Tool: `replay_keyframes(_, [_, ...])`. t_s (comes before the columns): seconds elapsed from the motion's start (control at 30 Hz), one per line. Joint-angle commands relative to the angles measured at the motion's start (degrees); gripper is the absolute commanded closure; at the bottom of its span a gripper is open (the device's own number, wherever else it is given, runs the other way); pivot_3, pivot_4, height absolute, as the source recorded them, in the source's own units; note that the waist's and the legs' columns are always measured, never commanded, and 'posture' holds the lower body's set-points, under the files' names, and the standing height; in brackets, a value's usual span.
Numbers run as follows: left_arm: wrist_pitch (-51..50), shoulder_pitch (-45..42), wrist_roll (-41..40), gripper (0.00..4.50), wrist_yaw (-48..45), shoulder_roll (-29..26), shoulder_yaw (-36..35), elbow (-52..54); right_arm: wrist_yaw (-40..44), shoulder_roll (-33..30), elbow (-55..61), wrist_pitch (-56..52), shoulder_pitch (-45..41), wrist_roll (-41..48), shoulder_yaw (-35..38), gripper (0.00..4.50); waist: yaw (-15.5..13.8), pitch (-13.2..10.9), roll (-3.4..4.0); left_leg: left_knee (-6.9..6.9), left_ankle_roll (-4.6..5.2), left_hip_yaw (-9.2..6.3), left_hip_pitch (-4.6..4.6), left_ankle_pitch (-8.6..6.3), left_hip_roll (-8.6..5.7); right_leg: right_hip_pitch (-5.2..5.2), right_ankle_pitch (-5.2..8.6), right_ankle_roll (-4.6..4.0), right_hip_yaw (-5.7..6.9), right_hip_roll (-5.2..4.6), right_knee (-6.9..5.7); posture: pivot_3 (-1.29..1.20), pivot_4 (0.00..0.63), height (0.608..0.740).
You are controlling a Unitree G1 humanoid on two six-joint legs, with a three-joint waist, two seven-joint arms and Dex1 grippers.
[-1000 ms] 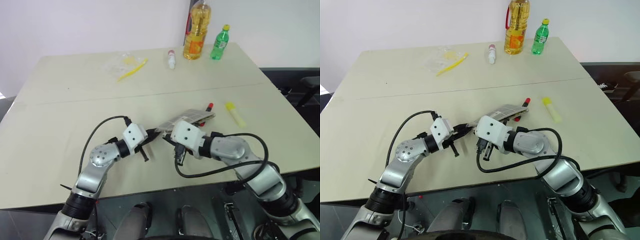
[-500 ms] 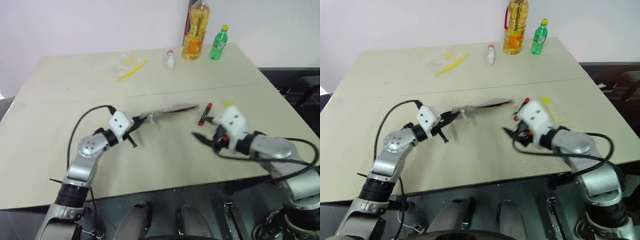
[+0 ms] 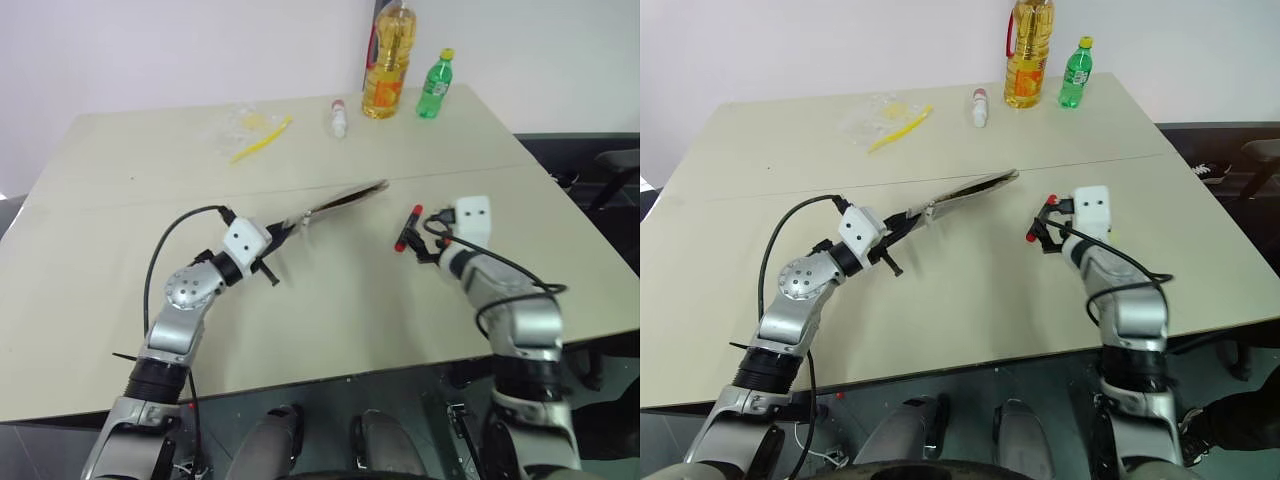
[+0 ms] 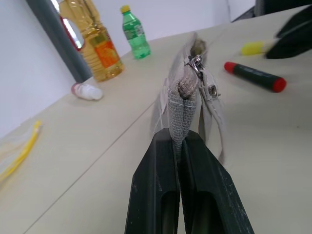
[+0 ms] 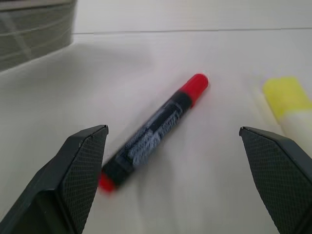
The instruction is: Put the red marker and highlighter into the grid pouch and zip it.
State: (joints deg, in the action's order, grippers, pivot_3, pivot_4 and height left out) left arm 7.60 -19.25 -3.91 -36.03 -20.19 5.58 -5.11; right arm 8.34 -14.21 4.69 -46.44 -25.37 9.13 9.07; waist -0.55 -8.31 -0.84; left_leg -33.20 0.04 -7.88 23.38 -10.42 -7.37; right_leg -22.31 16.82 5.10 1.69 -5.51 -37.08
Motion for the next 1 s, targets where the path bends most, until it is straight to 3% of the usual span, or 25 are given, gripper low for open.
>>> replay_keyframes(0.03, [0.97,0.09,-0.17,4.5,0.09,-0.51,-0.42,1.85,-3.88,0.77,-4.49,0.53,-3.62,-2.54,-0.92,0.02,-0.08,0.0,0.0,0.0,-0.01,0.0,0.0,0.0,0.0,0.0,0.0,0.0,0.0,0.0,-0.01,0.0,0.15,0.74])
replay_keyframes(0.27, [1.0,-0.14,-0.49,4.5,-0.04,-1.35,-0.63,1.63,-8.64,3.1,-11.15,-4.15,-8.56,-1.41,2.27,0.02,-0.05,0.01,0.01,0.0,-0.09,-0.01,0.0,0.06,-0.01,0.0,-0.02,-0.01,-0.01,0.01,-0.02,0.0,0.15,0.74])
replay_keyframes(0.3, [0.98,-0.13,-0.53,4.5,-0.02,-1.35,-0.6,1.64,-8.61,3.19,-11.18,-4.53,-8.82,-1.08,2.66,0.26,-0.03,0.01,0.01,0.0,-0.09,-0.01,0.0,0.06,-0.01,0.0,-0.02,0.0,-0.01,0.01,-0.03,0.0,0.15,0.74])
replay_keyframes(0.4, [0.99,-0.09,-0.54,4.5,-0.08,-1.28,-0.44,1.56,-8.09,2.82,-9.97,-5.67,-8.81,-0.91,2.42,1.36,-0.01,0.01,0.01,0.0,-0.08,-0.01,0.0,0.06,0.0,0.0,-0.02,0.0,-0.01,0.02,-0.03,0.0,0.15,0.74])
replay_keyframes(0.57, [0.8,0.06,-0.65,4.5,-0.28,-1.01,-0.11,1.2,-7.08,1.7,-4.12,-9.11,-6.55,-0.27,2.39,3.98,-0.06,0.01,0.02,0.0,-0.08,-0.01,0.0,0.06,0.0,-0.01,-0.02,0.0,-0.01,0.02,-0.04,0.0,0.15,0.74])
replay_keyframes(0.6, [0.7,0.12,-0.7,4.5,-0.39,-0.98,-0.02,1.17,-6.52,0.74,-2.12,-10.01,-5.7,-0.42,1.96,4.19,-0.12,0.01,0.02,0.0,-0.08,-0.01,0.0,0.06,0.0,0.0,-0.02,0.0,-0.01,0.02,-0.04,0.0,0.15,0.74])
replay_keyframes(0.7, [0.33,0.31,-1.06,4.5,-1.28,-0.93,0.4,1.05,-1.17,-5.37,7.02,-12.21,-1.85,0.05,-1.26,4.18,-0.18,0.0,0.04,0.0,-0.08,-0.01,0.03,0.06,-0.02,0.0,-0.03,0.01,-0.01,0.0,-0.03,0.0,0.15,0.74])
replay_keyframes(0.9, [0.18,-0.63,-2.26,4.5,-3.6,-0.24,0.9,0.51,20.43,-32.07,28.26,-0.36,11.56,-1.45,-11.64,4.18,-0.14,-0.02,0.07,0.01,-0.05,0.0,0.06,0.03,-0.02,0.0,-0.01,0.07,0.03,-0.02,0.07,0.0,0.15,0.74])
replay_keyframes(1.0, [0.21,-1.09,-3.08,4.5,-5.51,-0.03,1.39,0.56,23.28,-35.52,30.91,3.39,13.75,-0.68,-10.45,4.18,0.32,-0.04,-0.03,-0.01,-0.03,0.07,0.04,0.01,0.13,0.05,0.0,0.11,0.11,0.02,0.11,0.0,0.15,0.74])
